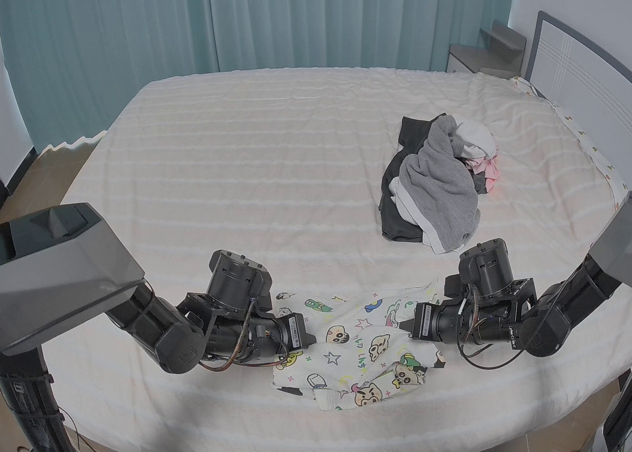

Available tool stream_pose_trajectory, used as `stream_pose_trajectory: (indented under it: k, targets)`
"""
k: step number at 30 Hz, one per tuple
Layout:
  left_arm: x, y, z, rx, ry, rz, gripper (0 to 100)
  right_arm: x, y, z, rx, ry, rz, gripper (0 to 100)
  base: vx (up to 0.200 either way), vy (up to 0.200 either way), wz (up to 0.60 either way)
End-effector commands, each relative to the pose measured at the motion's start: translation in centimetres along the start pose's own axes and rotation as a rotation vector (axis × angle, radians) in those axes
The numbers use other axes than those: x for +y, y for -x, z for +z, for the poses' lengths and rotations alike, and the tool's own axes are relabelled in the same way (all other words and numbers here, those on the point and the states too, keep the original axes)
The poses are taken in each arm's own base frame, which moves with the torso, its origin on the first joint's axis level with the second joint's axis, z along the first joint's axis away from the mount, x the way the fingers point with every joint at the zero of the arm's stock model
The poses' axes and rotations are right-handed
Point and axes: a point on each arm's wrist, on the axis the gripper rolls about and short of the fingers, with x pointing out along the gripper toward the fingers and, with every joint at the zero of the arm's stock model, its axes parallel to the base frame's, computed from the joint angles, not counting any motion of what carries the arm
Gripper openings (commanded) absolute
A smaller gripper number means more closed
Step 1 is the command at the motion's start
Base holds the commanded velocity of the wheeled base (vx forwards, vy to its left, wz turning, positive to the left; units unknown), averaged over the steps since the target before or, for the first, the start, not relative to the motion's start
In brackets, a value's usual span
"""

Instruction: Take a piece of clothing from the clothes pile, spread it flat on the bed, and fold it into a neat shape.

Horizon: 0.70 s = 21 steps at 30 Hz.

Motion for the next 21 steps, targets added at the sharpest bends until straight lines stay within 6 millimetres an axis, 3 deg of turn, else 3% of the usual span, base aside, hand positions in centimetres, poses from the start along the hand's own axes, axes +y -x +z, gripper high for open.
stream_pose_trajectory:
  k: [1, 21]
  targets:
    - [0.2, -0.4, -0.5, 0.020, 0.002, 0.011, 0, -0.5, -0.7, -0.6, 0.028, -0.004, -0.020, 0, 0.000, 0.000, 0.00]
    - [2.1, -2.2, -2.3, 0.073, 0.017, 0.088, 0, -2.0, -2.7, -2.8, 0.108, -0.001, -0.109, 0, 0.000, 0.000, 0.00]
